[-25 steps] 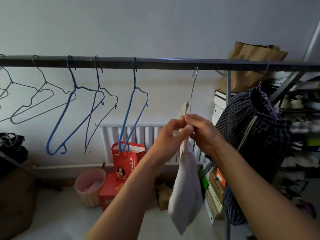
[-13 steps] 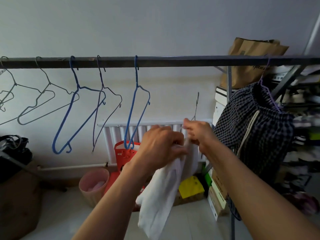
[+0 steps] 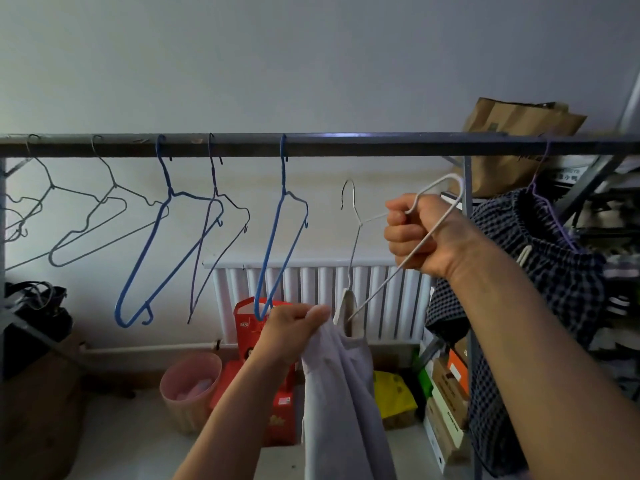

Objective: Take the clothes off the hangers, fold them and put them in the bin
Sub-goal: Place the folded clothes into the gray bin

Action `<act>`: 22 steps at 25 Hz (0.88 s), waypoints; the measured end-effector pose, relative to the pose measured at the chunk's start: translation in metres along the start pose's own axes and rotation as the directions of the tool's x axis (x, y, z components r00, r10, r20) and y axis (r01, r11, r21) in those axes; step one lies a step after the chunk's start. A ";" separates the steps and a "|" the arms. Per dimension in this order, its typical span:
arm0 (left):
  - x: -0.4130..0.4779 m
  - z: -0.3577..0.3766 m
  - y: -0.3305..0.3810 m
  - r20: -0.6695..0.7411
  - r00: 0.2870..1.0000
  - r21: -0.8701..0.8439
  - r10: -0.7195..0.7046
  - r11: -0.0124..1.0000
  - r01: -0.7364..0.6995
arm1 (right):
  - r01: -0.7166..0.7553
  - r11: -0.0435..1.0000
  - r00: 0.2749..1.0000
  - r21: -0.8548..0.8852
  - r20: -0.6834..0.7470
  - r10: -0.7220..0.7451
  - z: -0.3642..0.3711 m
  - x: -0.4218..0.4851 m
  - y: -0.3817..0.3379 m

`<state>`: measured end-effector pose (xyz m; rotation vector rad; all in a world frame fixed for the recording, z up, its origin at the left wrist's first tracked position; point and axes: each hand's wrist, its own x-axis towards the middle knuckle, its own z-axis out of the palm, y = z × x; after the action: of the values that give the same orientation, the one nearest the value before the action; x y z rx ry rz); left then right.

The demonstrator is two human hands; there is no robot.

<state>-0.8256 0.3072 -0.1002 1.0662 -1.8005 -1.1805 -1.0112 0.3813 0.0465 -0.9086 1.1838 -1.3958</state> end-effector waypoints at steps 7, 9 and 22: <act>0.001 -0.001 -0.018 -0.195 0.971 -0.167 -0.139 0.980 0.107 | -0.027 0.922 0.985 -0.387 0.145 0.090 0.001 -0.013 -0.031; 0.000 0.001 -0.017 -0.189 0.971 -0.187 -0.149 0.976 0.113 | -0.008 0.940 0.991 -0.340 0.122 0.052 0.001 -0.012 -0.032; -0.017 -0.017 0.004 -0.016 0.994 -0.610 -0.109 0.789 0.076 | 0.247 0.855 0.901 -0.456 -0.217 -0.376 0.007 0.063 -0.014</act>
<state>-0.8052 0.3180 -0.0930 0.7861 -1.1865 -1.6302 -1.0183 0.3180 0.0567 -1.2701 1.6677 -1.6136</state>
